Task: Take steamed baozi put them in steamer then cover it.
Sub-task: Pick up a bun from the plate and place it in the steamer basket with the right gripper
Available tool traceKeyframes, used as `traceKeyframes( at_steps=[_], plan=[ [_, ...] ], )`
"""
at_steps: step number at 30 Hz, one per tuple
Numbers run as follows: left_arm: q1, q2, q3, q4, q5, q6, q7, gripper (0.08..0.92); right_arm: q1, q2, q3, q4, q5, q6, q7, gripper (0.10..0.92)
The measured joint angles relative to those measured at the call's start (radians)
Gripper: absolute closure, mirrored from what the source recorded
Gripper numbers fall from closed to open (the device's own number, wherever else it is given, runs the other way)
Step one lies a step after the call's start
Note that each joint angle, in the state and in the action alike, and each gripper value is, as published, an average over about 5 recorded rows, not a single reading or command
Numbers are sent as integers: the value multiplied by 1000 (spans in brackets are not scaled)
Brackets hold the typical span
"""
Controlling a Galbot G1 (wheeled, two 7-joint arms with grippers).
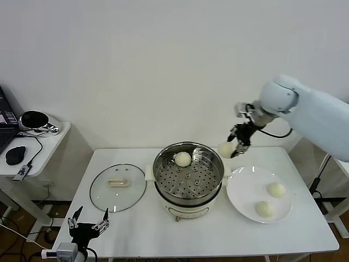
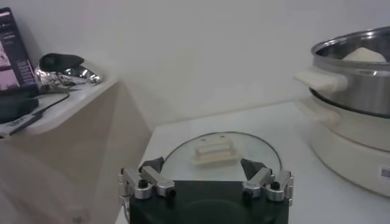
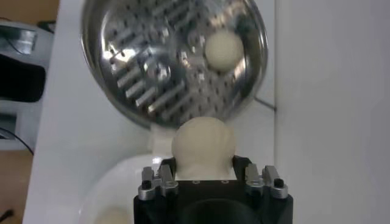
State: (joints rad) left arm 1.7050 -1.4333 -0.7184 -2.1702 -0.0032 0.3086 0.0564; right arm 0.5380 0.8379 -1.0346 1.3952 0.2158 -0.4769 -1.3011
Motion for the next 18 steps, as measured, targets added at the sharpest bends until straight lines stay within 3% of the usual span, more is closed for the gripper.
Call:
traceKeyframes(
  at_steps=[18],
  plan=[
    [-1,-6,-12,-19,-9,-2,-3,177,-52,260,-70,-77,7,-88,34,451]
  ],
)
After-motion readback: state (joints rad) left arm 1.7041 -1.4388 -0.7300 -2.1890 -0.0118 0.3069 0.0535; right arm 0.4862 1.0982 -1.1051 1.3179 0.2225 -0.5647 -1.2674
